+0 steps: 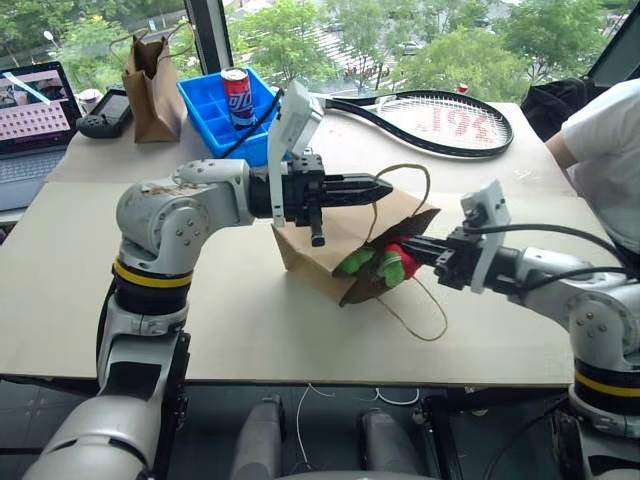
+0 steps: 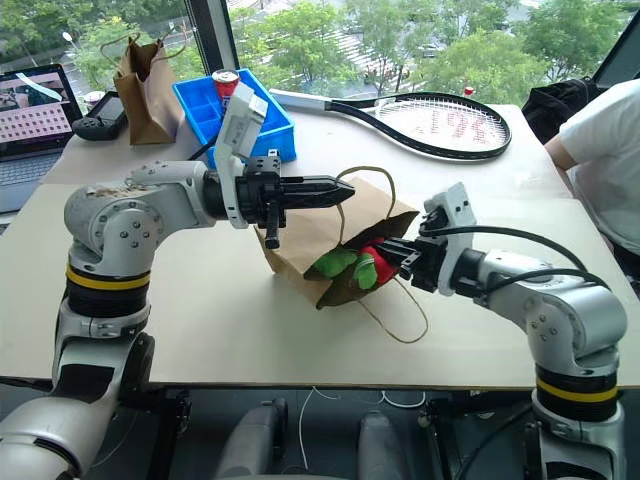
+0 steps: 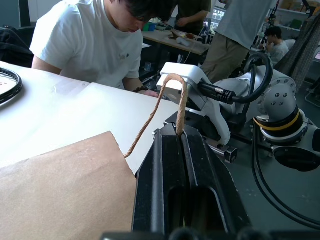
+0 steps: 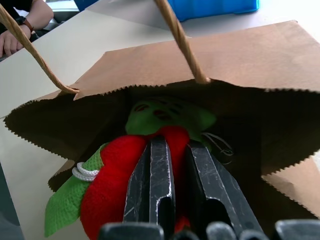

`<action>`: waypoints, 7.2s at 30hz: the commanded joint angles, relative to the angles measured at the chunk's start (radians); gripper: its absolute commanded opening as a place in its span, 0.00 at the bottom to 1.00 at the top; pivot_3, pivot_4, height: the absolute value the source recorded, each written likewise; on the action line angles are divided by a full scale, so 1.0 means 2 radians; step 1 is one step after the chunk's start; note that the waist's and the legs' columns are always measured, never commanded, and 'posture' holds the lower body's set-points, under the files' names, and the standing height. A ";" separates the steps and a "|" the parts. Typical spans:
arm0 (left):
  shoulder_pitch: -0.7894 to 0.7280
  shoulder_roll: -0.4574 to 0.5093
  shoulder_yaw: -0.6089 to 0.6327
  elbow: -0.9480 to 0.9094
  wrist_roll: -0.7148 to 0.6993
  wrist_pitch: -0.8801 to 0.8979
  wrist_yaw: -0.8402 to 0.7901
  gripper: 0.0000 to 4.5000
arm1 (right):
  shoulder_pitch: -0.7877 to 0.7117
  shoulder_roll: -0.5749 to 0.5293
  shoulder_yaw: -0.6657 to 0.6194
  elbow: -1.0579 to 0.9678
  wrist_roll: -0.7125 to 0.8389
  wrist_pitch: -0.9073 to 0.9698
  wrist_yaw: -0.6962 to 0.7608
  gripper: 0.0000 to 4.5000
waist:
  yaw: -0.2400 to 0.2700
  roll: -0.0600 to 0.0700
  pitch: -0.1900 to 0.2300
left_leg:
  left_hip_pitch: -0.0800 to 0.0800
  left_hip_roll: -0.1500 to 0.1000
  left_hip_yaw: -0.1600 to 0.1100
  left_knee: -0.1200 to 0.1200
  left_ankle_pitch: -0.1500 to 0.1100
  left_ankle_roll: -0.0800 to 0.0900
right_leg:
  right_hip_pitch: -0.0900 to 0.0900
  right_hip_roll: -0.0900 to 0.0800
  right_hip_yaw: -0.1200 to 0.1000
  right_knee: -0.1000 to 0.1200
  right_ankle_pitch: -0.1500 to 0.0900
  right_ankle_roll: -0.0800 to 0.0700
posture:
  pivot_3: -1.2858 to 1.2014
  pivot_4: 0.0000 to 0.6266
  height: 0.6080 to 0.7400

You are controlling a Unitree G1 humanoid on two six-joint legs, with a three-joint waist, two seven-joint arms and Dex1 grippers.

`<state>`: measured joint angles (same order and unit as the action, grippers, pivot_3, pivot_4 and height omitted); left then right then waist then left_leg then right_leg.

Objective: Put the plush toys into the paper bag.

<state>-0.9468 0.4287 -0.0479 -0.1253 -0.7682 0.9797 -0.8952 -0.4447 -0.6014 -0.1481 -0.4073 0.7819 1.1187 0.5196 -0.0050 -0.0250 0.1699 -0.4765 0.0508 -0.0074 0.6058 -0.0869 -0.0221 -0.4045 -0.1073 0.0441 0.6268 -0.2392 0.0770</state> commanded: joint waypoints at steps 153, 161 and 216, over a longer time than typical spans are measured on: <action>0.095 -0.052 -0.059 0.156 0.173 -0.246 -0.093 0.54 | 0.056 -0.027 0.041 -0.082 0.030 -0.090 -0.079 0.00 | 0.003 0.000 0.000 | 0.000 0.000 0.000 -0.001 0.001 0.001 | 0.000 0.000 0.000 0.000 0.000 -0.001 | 0.52 0.24 1.00; 0.083 -0.066 -0.055 0.164 0.177 -0.256 -0.099 0.01 | 0.097 -0.071 -0.018 -0.107 0.065 -0.063 -0.055 0.00 | 0.007 -0.001 0.000 | 0.000 0.000 0.000 -0.001 0.001 0.001 | 0.000 0.000 0.000 0.000 0.000 -0.001 | 0.52 0.24 1.00; 0.133 0.171 0.002 0.125 0.112 -0.281 -0.329 0.74 | 0.203 -0.261 -0.196 0.002 0.015 -0.058 0.150 0.00 | 0.004 0.000 0.000 | 0.000 0.001 0.001 0.000 0.000 0.001 | 0.000 0.000 0.000 0.000 -0.001 0.000 | 0.52 0.24 1.00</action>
<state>-0.6877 0.7449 -0.1071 0.1767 -0.5118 0.3939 -1.5761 -0.0260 -1.1004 -0.5191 -0.4134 0.8149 1.0059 0.8020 0.0034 -0.0258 0.1706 -0.4764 0.0522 -0.0062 0.6048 -0.0863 -0.0208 -0.4051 -0.1081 0.0435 0.6265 -0.2415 0.0776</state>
